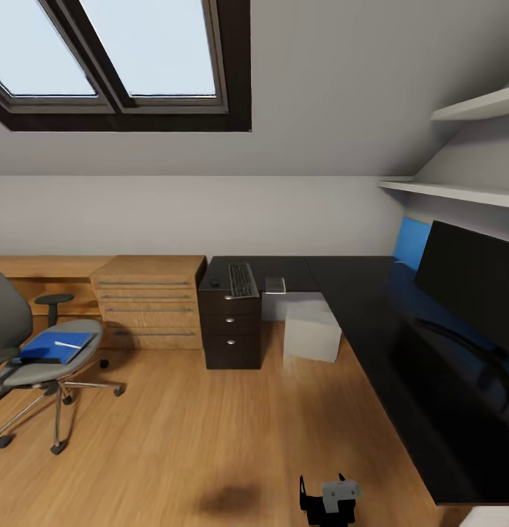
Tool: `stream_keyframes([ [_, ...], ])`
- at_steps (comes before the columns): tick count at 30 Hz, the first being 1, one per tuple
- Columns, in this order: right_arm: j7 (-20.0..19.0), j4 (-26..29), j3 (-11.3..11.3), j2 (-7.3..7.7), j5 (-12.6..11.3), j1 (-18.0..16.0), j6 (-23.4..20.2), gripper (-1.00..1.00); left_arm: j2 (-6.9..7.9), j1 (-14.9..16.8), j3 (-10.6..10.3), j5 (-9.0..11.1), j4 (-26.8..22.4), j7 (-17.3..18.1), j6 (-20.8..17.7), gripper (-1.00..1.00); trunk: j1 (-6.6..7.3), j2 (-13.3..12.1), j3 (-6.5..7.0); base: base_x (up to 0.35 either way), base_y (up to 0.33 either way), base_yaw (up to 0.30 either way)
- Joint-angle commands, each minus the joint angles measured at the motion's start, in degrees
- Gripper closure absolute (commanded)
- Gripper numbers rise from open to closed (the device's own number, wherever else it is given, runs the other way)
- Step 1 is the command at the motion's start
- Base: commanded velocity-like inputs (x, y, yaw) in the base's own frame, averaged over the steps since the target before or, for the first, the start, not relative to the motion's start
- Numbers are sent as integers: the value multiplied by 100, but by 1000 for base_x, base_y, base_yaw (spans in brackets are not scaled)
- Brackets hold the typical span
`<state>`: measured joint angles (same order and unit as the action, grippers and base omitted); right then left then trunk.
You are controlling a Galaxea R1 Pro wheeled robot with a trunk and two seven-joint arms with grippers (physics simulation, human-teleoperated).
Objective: In the bedroom, organize the workspace by keeping the computer under the desk, ensuring the monitor is on the desk, placing the keyboard on the desk next to the monitor, placing the mouse on the desk next to the keyboard, moving the folder from the swivel chair onto the desk next to the mouse, stacking the notebook on top of the folder with the pen on top of the notebook, and positioning the swivel chair next to the desk.
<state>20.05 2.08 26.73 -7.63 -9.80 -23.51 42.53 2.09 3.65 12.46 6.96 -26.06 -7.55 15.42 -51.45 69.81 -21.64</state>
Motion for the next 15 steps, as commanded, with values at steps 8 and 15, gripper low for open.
stream_keyframes([
  [8, 9, -6, 52, -2, -49, -5, 13, -100, 2, 4, -17, 60, 12, -1, 22, -100, -3, 3, -6, 317, 77, 0],
  [15, 7, -8, 56, -2, -46, -4, 6, -100, 2, 4, -16, 60, 14, -1, 22, -100, -3, 3, -6, 329, 8, 0],
])
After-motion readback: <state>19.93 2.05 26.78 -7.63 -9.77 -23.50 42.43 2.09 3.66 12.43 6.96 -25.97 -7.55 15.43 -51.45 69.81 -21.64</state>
